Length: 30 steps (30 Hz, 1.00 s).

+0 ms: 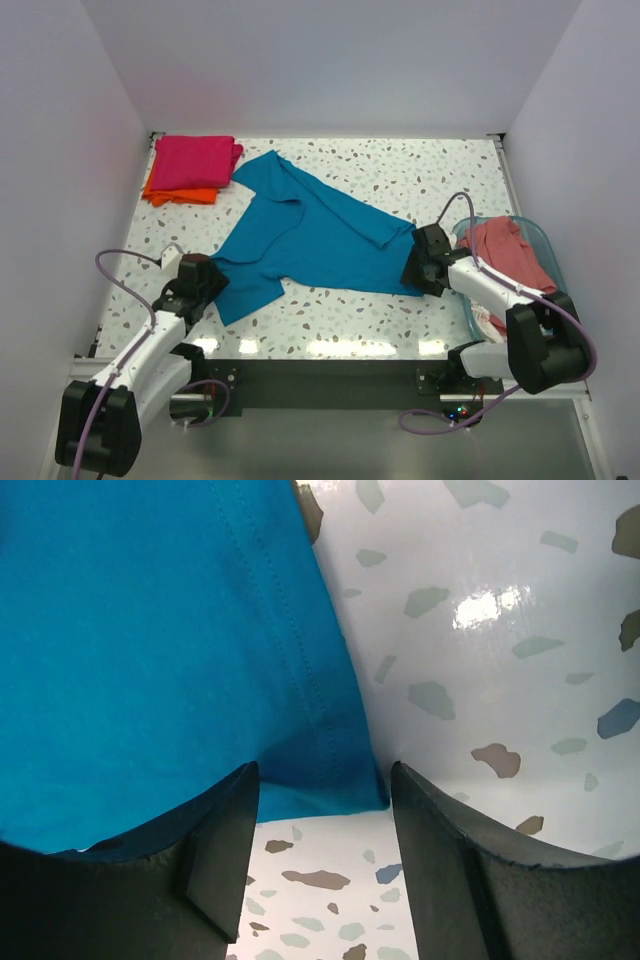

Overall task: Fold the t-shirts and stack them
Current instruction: Flatten the tshirt out

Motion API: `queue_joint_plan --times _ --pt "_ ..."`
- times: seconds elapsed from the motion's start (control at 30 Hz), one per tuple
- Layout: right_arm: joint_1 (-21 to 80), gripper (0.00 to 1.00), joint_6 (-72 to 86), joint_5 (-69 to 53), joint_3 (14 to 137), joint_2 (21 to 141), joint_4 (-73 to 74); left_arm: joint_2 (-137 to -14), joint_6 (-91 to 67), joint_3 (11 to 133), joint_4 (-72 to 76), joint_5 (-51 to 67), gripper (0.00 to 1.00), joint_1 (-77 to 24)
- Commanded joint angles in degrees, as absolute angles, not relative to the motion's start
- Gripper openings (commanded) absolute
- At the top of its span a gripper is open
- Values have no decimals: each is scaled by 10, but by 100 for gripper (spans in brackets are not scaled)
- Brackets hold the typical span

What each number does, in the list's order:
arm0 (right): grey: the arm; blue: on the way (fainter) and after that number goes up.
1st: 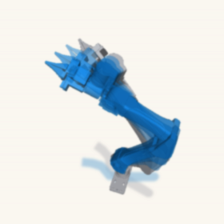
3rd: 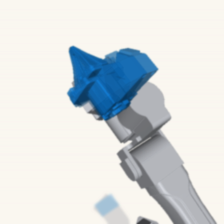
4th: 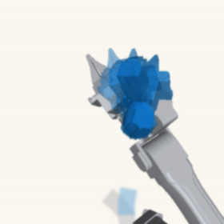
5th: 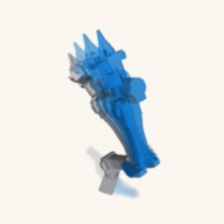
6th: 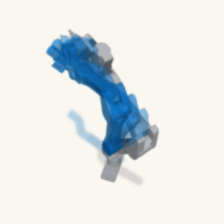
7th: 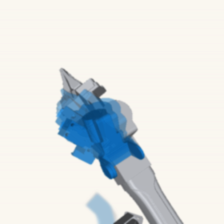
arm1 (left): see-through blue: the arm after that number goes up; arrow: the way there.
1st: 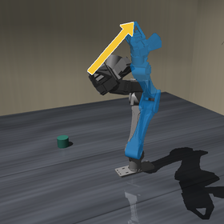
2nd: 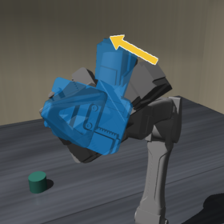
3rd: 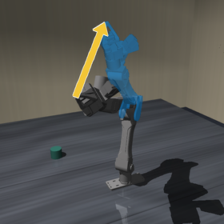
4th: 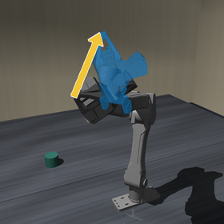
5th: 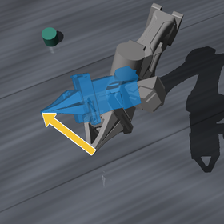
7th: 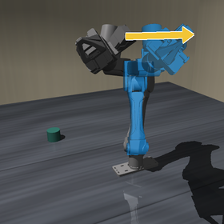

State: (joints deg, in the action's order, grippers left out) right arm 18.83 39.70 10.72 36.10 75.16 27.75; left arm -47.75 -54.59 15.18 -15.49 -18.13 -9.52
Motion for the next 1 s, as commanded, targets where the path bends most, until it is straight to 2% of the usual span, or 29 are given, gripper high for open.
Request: queue_joint_plan --times 0.0,0.2,0.4,0.47,0.63,0.67,0.7,0.77,0.97 --pt "187 58 409 99 346 762 237 -502 -534 177 -135 -235 65 -98" --pt "186 56 410 100 336 769 222 -540 -515 193 -106 -252 60 -98" --pt "184 52 410 101 337 768 221 -586 -496 205 -63 -235 49 -98" --pt "183 50 407 100 338 768 224 -595 -491 207 -52 -230 42 -98" --pt "179 26 405 95 336 769 222 -604 -477 211 -35 -221 18 -98" --pt "179 15 404 91 336 769 223 -601 -476 211 -33 -212 15 -98" --pt "178 10 403 87 336 768 226 -598 -473 214 -33 -206 7 -98" --pt "178 0 398 79 344 764 235 -587 -471 218 -39 -183 0 -98" --pt "171 0 370 67 423 678 320 -498 -455 276 -103 -147 0 -98"
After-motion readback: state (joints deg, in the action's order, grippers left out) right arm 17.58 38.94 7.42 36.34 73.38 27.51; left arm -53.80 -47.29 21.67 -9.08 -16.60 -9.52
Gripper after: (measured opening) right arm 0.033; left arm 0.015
